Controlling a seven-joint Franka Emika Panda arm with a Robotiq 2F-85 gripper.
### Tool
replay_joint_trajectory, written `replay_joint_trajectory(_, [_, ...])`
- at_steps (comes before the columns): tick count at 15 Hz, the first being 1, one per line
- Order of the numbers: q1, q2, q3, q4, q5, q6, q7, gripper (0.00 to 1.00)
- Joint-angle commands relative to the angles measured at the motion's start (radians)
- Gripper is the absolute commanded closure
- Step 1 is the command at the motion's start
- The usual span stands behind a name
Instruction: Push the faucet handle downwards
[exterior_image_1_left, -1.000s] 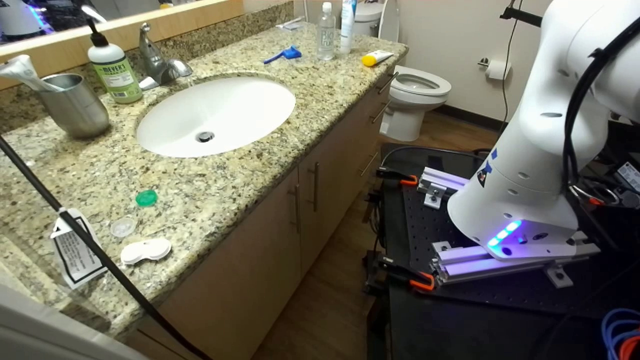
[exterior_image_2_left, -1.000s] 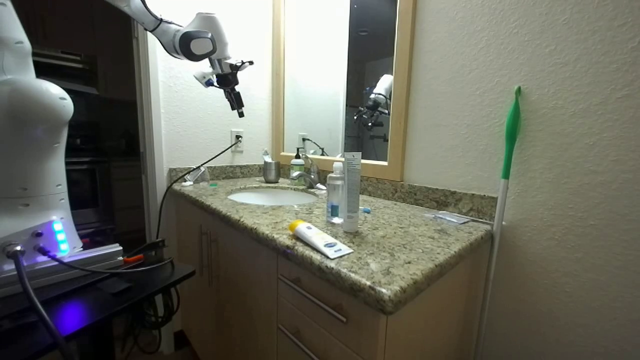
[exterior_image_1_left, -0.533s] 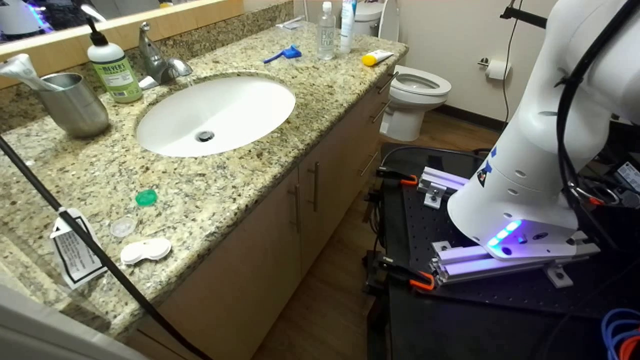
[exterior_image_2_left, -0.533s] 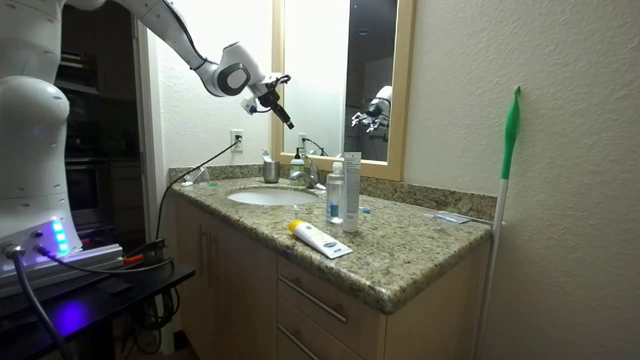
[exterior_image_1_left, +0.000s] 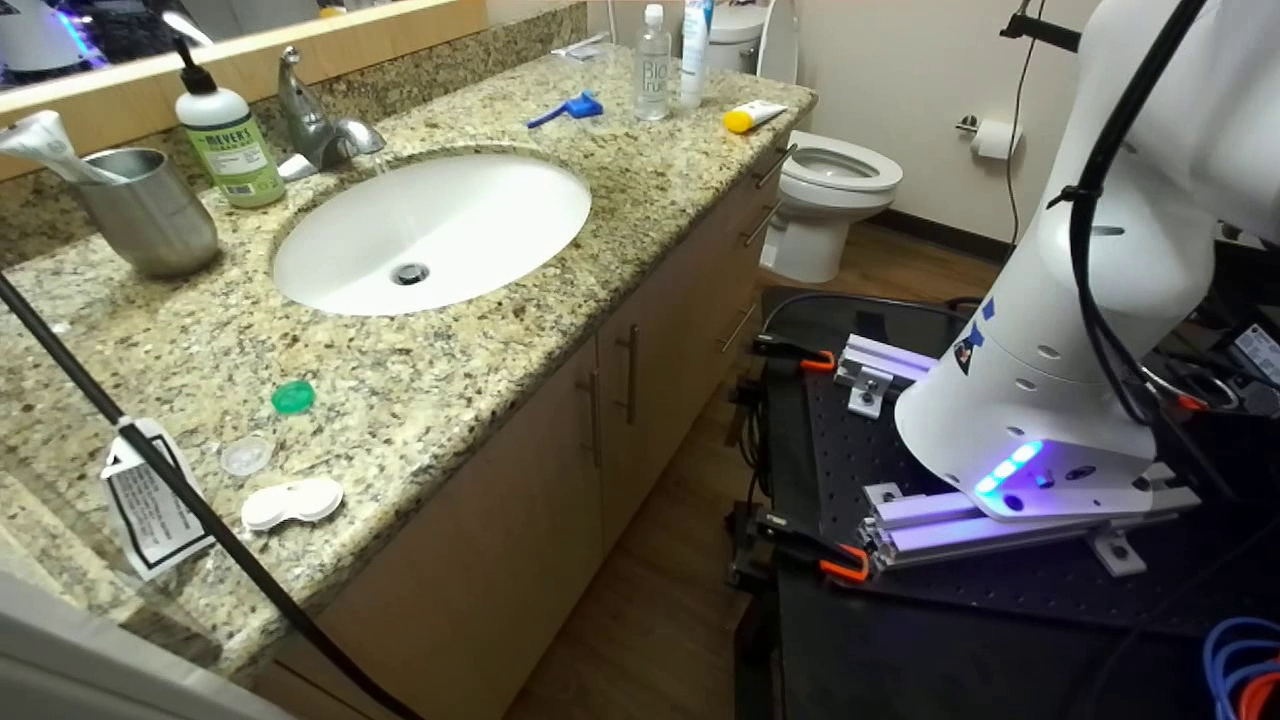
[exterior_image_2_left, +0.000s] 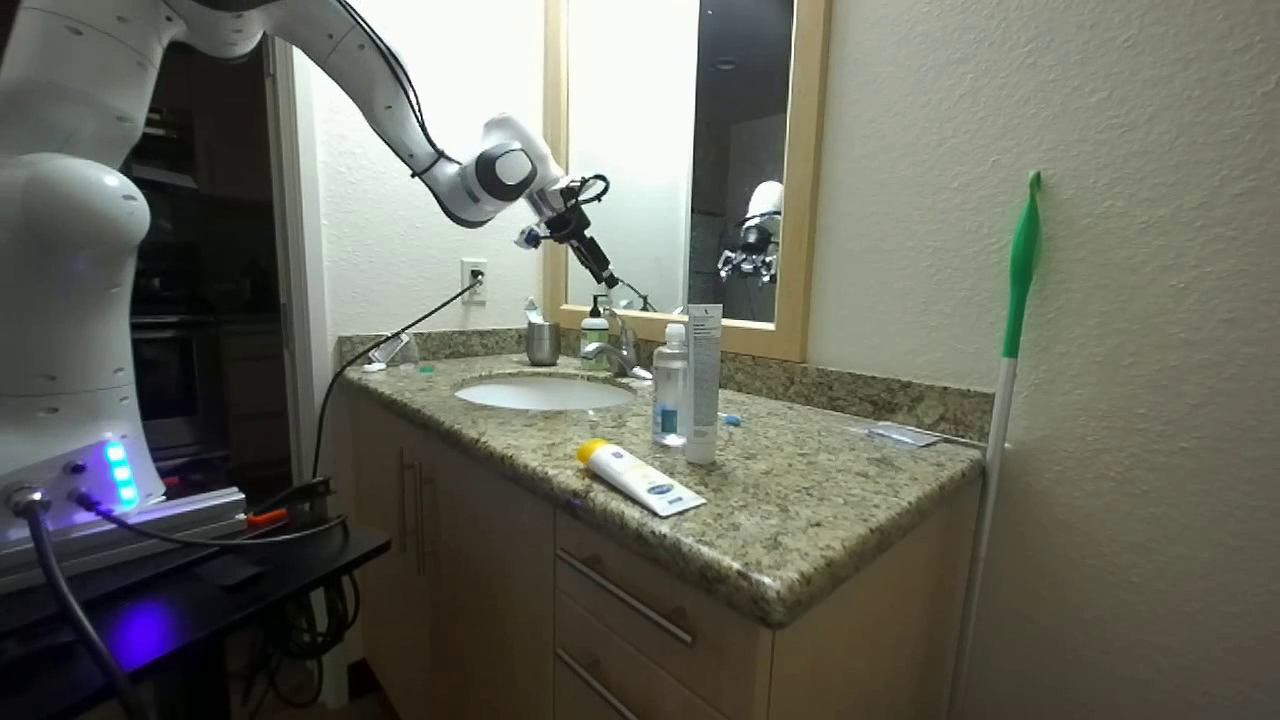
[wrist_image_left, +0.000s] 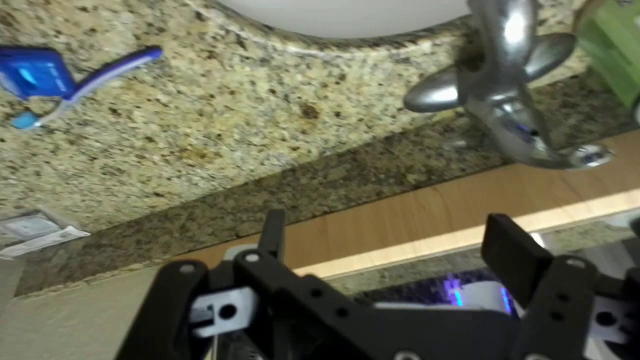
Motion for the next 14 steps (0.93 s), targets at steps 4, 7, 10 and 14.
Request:
replay_joint_trajectory(4, [-0.015,0.007,0.017,0.034,-0.017,-0.134,-0.03,0.0])
replay_joint_trajectory(7, [-0.048,0.05,0.085,0.087,0.066,-0.163,-0.087,0.0])
replay_joint_trajectory(10, [-0.027,0.116,0.075,0.097,0.037,0.045,-0.04,0.0])
replay_joint_trajectory(14, [-0.017,0.134,0.072,0.085,0.052,0.146,-0.028,0.0])
